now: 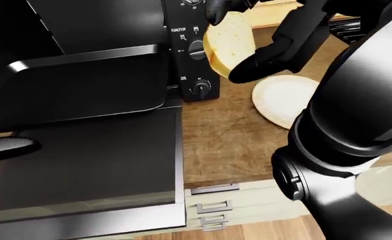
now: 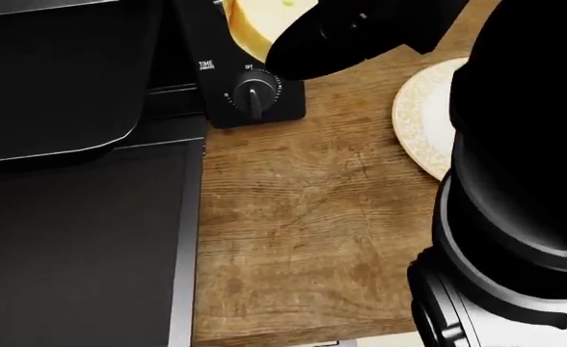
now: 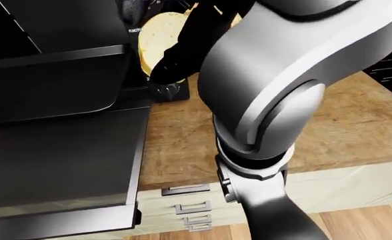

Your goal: Place the bread on the tray of the toaster oven.

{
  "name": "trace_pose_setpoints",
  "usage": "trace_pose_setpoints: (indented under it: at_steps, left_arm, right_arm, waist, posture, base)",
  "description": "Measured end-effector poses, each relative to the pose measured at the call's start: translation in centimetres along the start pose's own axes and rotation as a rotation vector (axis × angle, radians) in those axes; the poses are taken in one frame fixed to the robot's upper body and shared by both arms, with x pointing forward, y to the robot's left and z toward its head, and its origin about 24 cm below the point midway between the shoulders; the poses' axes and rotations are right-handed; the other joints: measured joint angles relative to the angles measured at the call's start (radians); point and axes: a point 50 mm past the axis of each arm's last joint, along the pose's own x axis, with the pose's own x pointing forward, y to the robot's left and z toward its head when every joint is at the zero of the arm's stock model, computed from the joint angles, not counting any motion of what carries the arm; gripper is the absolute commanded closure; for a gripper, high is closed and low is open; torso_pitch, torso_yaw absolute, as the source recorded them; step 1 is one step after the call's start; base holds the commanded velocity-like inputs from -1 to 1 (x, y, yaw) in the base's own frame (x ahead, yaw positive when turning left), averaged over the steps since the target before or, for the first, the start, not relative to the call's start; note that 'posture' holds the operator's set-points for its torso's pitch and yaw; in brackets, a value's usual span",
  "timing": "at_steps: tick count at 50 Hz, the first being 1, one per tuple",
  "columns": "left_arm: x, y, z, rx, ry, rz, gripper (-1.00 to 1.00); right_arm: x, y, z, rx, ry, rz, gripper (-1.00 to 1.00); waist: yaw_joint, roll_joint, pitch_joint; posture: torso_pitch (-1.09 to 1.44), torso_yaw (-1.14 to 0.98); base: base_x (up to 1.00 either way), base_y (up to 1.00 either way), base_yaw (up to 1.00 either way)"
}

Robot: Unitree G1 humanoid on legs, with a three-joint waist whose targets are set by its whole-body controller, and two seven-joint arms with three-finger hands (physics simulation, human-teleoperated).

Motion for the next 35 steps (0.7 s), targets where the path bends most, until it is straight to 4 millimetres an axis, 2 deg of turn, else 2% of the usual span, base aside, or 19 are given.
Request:
trace_pose_setpoints:
  at_steps: [16,22,35]
  left_arm:
    - [0.0,0.2,0.3,-0.001,-0.002,-0.001,-1.00]
    - [0.0,0.1,0.3,-0.003,0.002,-0.003,-1.00]
    - [-0.3,0.3,0.1,-0.004,0.001,0.005,-1.00]
  right_arm:
    - [2.9,1.0,2.0,-0.030,-0.066,0.103,0.47]
    - [4.0,1.0,2.1,-0.033,-0.077,0.117,0.47]
    - [5.8,2.8,1.6,-0.031,-0.086,0.186,0.47]
  waist:
    - [0.091,0.001,-0.007]
    - [0.130,0.002,-0.013]
    - [0.235,0.010,-0.032]
  posture:
    - [0.00,0.25]
    - [0.00,0.28]
    - [0.00,0.35]
  base:
    - [0.00,0.00,0.00]
    - [0.00,0.00,0.00]
    - [0.00,0.00,0.00]
